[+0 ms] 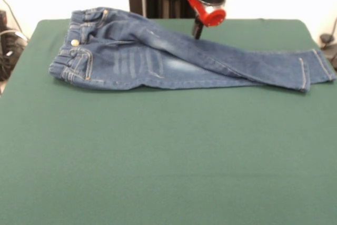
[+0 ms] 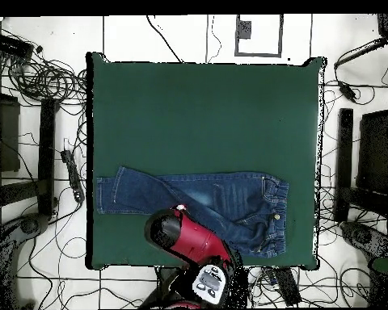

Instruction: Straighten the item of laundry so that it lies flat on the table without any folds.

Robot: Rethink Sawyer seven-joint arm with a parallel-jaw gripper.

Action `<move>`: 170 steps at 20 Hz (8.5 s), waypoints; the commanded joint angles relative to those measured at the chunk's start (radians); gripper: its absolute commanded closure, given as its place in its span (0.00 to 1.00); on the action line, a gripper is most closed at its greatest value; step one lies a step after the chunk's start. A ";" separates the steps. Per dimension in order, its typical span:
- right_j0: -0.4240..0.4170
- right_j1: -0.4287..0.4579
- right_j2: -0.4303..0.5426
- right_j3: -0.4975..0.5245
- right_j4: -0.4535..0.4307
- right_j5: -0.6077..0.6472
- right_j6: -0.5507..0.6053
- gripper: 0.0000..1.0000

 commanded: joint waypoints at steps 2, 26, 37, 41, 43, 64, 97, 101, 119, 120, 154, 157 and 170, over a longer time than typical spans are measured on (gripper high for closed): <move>0.062 0.046 -0.006 -0.121 0.060 0.088 0.199 1.00; 0.025 0.113 0.066 -0.154 0.097 -0.022 0.176 1.00; 0.061 0.079 0.080 -0.151 0.156 0.042 0.241 1.00; 0.071 0.088 0.092 -0.136 0.196 0.022 0.275 1.00; 0.083 0.095 0.094 -0.129 0.227 0.009 0.303 1.00; 0.067 0.099 0.132 -0.085 0.278 -0.049 0.240 0.00; -0.101 0.128 0.466 0.087 0.344 -0.317 0.406 0.00; -0.075 0.129 0.447 0.095 0.362 -0.297 0.375 1.00; -0.199 0.123 0.450 0.211 -0.067 -0.620 0.218 1.00; -0.221 0.133 0.457 0.212 -0.130 -0.655 0.209 1.00; -0.248 0.453 0.443 0.206 -0.421 -1.429 0.314 1.00; -0.289 0.451 0.453 0.211 -0.426 -1.362 0.286 1.00; -0.319 0.445 0.478 0.210 -0.420 -1.331 0.235 0.00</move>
